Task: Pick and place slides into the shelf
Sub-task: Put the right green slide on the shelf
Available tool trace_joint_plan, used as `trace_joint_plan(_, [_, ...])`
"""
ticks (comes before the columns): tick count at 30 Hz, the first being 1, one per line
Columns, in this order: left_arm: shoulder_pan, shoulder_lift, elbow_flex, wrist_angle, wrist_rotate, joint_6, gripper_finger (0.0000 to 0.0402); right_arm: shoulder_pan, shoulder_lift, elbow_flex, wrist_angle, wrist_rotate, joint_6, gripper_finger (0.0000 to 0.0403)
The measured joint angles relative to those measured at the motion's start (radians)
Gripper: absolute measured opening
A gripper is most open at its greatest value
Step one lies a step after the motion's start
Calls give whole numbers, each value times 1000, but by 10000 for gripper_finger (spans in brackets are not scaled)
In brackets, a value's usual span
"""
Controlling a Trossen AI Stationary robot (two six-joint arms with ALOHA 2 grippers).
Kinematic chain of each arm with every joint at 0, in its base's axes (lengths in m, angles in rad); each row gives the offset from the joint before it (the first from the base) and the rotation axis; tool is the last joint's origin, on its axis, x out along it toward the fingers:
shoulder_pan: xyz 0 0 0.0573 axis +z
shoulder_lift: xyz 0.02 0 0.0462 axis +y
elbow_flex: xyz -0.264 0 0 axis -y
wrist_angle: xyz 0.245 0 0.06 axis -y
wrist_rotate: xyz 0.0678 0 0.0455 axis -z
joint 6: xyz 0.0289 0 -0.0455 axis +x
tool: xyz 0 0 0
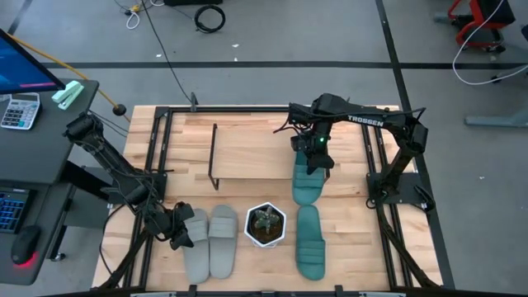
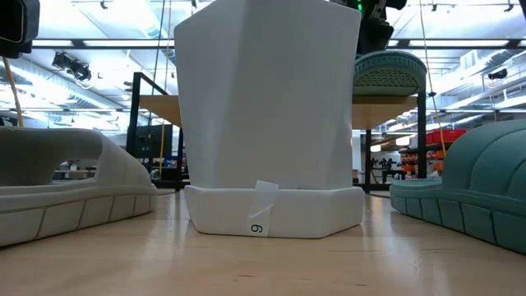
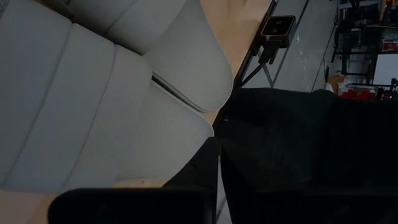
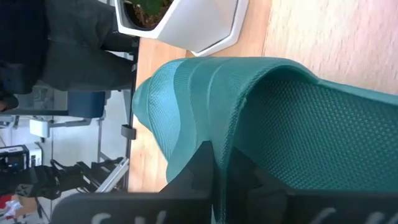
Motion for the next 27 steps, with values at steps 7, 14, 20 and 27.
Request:
trace_joint_plan(7, [0,0,0,0,0,0,16,0,-3,0,4,12,-1,35])
trace_joint_plan(14, [0,0,0,6,0,-5,15,1,-5,19,-3,74,7,69])
trace_joint_plan(20, [0,0,0,6,0,-7,24,24,-5,23,-8,114,12,96])
trace_joint_plan(27, [0,0,0,7,1,-21,15,62,-5,24,-16,184,33,131])
